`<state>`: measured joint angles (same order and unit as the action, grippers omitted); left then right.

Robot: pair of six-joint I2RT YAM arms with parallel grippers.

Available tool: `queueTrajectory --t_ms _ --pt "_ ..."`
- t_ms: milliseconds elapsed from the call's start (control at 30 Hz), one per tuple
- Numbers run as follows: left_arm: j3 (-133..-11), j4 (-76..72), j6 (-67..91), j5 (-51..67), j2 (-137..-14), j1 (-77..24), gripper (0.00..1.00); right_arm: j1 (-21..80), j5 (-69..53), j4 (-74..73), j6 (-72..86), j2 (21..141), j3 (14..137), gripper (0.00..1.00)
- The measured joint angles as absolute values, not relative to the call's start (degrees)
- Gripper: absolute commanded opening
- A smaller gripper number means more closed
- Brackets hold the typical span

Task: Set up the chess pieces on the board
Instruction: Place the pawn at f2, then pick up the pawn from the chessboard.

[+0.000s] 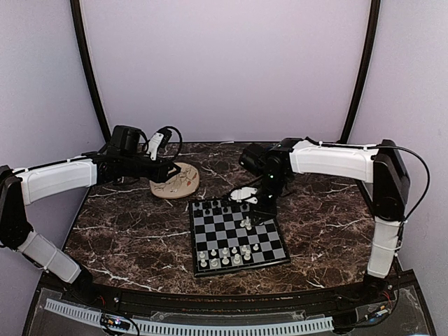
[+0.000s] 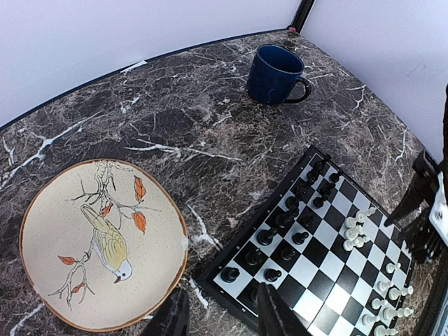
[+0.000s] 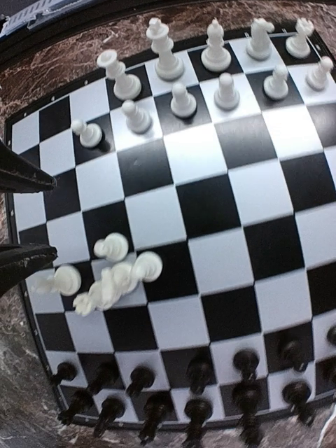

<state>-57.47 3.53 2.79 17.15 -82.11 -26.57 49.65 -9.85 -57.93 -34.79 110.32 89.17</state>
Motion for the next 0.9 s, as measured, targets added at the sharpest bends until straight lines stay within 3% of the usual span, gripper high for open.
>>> queueTrajectory --t_ms 900 --pt "-57.47 3.53 2.7 17.12 -82.11 -26.57 0.35 47.27 -9.45 -55.66 -32.21 115.09 91.07 0.24"
